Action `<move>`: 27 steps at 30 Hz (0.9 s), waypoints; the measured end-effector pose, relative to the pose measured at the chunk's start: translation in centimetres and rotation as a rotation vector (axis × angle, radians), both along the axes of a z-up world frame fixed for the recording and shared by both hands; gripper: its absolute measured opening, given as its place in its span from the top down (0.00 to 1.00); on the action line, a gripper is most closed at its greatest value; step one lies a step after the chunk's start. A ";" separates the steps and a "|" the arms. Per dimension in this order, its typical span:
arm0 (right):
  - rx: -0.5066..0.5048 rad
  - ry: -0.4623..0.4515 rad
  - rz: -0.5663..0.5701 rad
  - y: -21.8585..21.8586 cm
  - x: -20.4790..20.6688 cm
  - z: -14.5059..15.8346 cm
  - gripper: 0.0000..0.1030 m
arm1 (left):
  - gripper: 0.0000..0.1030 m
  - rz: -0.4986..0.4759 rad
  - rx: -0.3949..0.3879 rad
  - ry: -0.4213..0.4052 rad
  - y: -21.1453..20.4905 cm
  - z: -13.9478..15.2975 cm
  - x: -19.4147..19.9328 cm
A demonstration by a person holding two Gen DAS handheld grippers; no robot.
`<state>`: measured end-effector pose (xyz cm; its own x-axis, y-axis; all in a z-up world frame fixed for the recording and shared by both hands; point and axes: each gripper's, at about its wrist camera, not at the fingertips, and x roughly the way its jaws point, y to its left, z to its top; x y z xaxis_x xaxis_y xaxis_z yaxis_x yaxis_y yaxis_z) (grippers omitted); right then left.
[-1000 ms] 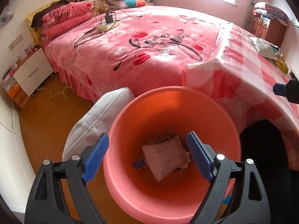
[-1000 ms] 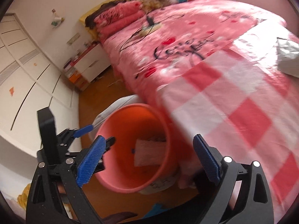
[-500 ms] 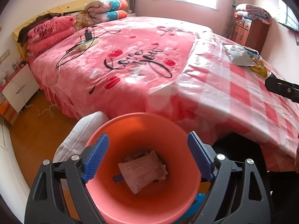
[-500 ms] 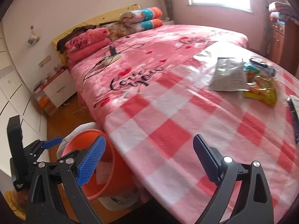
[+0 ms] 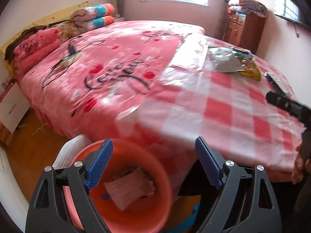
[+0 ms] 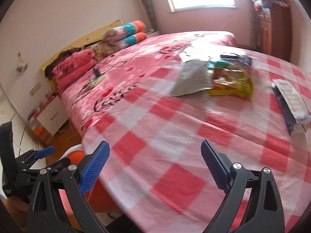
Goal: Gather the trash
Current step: 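Move both tools back toward the bed, then move both open tools toward the remaining trash pile on the sheet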
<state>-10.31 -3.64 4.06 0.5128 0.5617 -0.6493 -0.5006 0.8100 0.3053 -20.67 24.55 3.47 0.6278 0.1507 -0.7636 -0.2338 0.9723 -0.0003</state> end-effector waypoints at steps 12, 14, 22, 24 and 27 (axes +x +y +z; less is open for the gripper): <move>0.104 0.016 -0.184 -9.6 4.5 -1.3 0.09 | 0.16 -0.210 -0.047 -0.085 -9.9 4.8 13.4; 0.125 0.021 -0.197 -10.8 5.0 -1.5 0.09 | 0.16 -0.226 -0.067 -0.088 -11.4 5.2 16.5; 0.166 0.012 -0.235 -14.2 5.9 -1.0 0.09 | 0.16 -0.184 -0.134 -0.019 -16.1 5.1 31.6; 0.169 0.004 -0.252 -15.1 6.0 -0.9 0.09 | 0.16 -0.159 -0.153 -0.002 -16.6 4.7 34.7; 0.170 0.013 -0.258 -15.8 6.3 -1.2 0.09 | 0.16 -0.114 -0.159 0.050 -17.3 3.4 39.1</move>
<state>-4.04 -19.48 2.91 0.6447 0.5148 -0.5651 -0.2798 0.8469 0.4523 18.43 7.22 6.82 0.5950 -0.0440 -0.8025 -0.1257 0.9811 -0.1470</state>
